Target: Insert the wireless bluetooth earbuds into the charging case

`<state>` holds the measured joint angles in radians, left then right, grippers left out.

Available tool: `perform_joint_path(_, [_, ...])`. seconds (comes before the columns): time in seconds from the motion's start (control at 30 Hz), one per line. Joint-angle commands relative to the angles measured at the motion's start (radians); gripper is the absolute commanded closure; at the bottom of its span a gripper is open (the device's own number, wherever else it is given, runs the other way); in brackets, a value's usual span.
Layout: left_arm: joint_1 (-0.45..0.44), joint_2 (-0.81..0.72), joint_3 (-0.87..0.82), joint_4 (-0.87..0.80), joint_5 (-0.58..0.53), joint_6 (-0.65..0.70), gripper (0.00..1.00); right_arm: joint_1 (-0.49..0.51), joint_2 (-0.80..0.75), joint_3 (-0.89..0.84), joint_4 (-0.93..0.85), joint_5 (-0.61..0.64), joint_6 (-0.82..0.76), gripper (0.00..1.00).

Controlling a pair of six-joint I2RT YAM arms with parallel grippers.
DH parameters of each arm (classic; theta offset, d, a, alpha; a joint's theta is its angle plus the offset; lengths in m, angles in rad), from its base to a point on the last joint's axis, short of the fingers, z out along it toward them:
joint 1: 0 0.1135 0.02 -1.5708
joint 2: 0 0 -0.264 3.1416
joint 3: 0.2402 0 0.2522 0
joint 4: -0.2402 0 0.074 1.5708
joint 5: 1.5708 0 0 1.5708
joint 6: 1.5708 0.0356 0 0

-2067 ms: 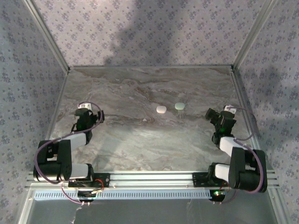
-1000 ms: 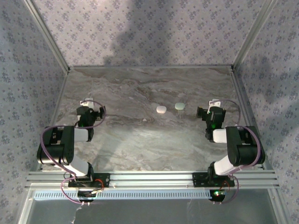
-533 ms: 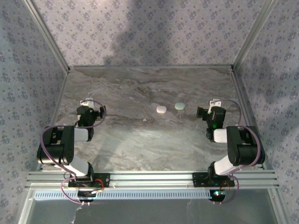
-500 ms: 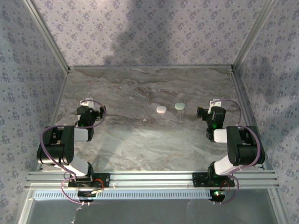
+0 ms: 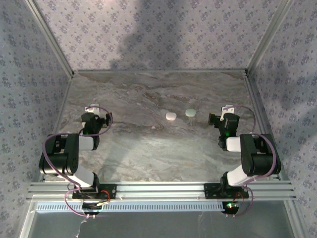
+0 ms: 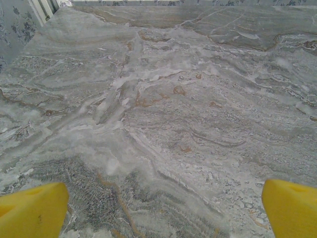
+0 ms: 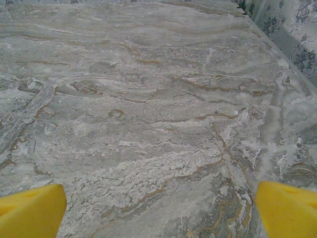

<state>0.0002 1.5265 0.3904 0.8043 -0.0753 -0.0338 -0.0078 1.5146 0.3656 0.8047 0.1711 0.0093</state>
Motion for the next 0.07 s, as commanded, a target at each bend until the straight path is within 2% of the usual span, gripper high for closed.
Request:
perform_joint_path(0.0, [0.007, 0.008, 0.023, 0.010, 0.016, 0.014, 0.00, 0.002, 0.004, 0.017, 0.016, 0.001, -0.014, 0.00])
perform_joint_path(0.03, [0.007, 0.008, 0.022, 0.010, 0.017, 0.014, 0.00, 0.001, 0.004, 0.018, 0.017, 0.000, -0.014, 0.00])
